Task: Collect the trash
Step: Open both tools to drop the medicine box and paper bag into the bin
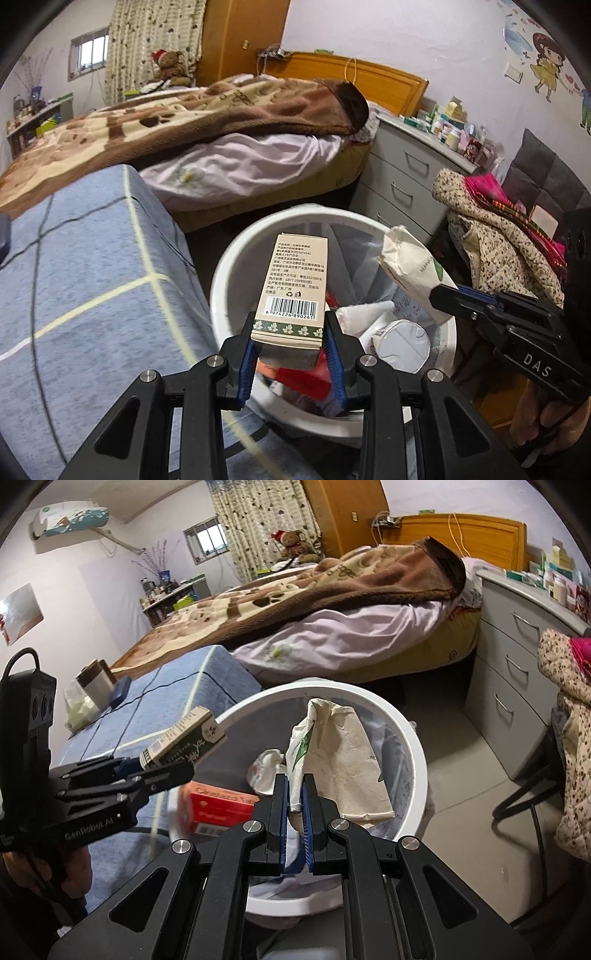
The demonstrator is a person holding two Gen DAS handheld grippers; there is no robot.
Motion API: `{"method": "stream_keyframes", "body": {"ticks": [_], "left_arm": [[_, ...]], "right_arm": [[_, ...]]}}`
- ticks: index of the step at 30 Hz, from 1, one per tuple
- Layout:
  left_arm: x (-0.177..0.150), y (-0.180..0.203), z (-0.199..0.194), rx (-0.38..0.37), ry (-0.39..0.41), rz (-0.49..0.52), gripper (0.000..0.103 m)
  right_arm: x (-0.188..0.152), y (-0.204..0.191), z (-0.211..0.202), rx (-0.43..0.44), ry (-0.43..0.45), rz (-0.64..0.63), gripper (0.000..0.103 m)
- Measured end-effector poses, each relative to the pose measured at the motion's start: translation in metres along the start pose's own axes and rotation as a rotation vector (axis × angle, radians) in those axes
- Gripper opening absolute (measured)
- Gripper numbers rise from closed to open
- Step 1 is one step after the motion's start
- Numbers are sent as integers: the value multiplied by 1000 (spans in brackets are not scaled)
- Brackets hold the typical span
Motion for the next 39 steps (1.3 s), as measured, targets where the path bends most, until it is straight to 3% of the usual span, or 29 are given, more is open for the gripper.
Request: {"method": "stream_keyframes", "body": {"ticks": [7,14,23,28,32,39], "left_arm": [[3,5,12,-16,-7,7,34],[8,2,5,-29,25,-2,35],[5,-3,-15,-16,45,-9,36],[-2,-7,-32,8,59,-10,36],[-11,-14,-49,32,75,-23,36],[-33,-33,-75,116,92,-50,36]], "right_arm": [[0,5,4,-13,-8,13,9],[4,3,-2,-30,7,4,30],[1,-6,-14,-33,26,-2,30],[-1,-18,-18,-29,31,-18,31],[-5,-30,-23,-21,39,-32,54],[-13,-55,-22,14,24,-76,54]]}}
Point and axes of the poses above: each gripper's, at about its wrist camera, not at the fingertips, and z roughly the way its jaws point, y to its right, x to its top, the point moved 7 cm from there along z, roughly the way its jaws point, and after that the axes turned 15 degrees about x, right-handed, at the moved point
